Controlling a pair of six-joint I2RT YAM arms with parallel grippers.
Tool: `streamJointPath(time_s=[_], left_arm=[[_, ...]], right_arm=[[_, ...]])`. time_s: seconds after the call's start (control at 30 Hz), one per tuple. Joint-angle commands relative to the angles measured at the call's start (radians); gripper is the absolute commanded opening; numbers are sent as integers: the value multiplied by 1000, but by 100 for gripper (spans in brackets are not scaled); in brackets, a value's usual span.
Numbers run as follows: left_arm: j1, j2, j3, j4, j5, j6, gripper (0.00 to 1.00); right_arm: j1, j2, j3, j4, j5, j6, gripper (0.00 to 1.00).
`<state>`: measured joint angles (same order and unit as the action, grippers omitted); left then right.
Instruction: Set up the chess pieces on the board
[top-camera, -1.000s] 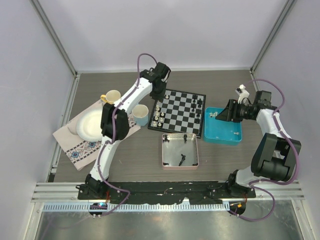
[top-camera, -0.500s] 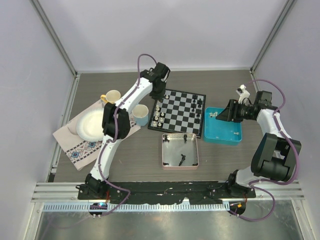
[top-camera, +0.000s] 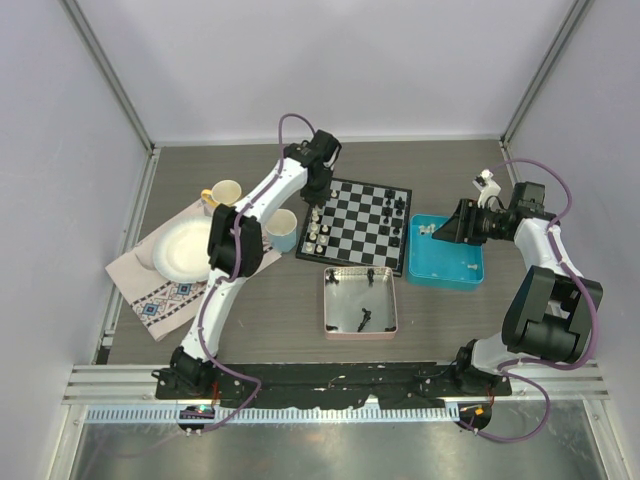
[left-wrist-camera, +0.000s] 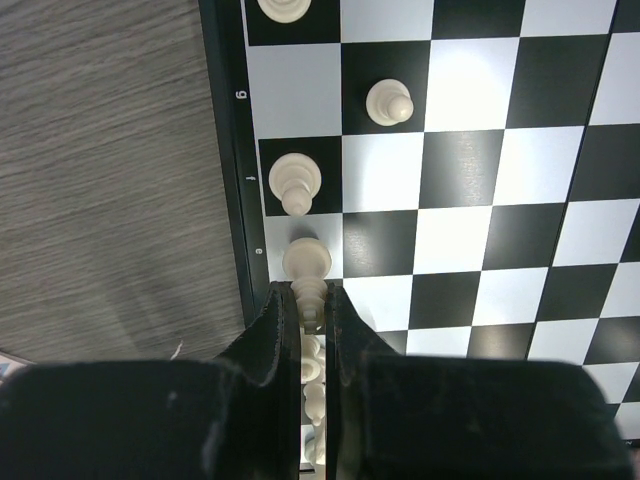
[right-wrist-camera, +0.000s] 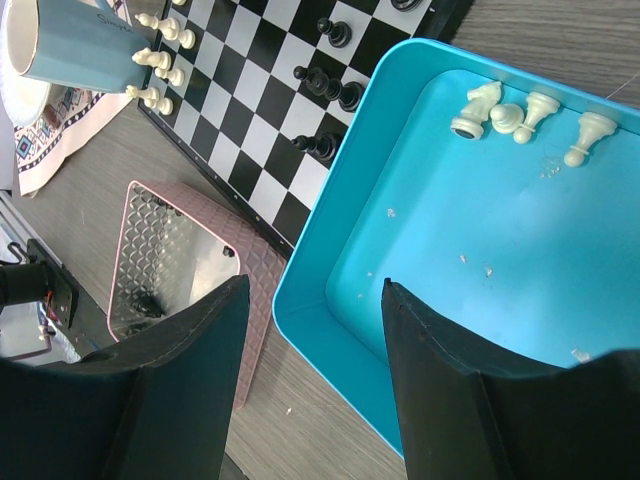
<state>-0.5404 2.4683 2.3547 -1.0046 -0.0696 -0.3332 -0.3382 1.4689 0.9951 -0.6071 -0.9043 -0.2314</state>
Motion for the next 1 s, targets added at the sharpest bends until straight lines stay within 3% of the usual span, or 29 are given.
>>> streamJointPath(time_s=[0.0,0.97], left_arm=[[10,6,38,8,13,6,6],[11,18,46,11,17,2,27]], right_arm=[[-9,-2,40,9,-24,-16,61],[-24,-5,40,7,-35,-13,61]])
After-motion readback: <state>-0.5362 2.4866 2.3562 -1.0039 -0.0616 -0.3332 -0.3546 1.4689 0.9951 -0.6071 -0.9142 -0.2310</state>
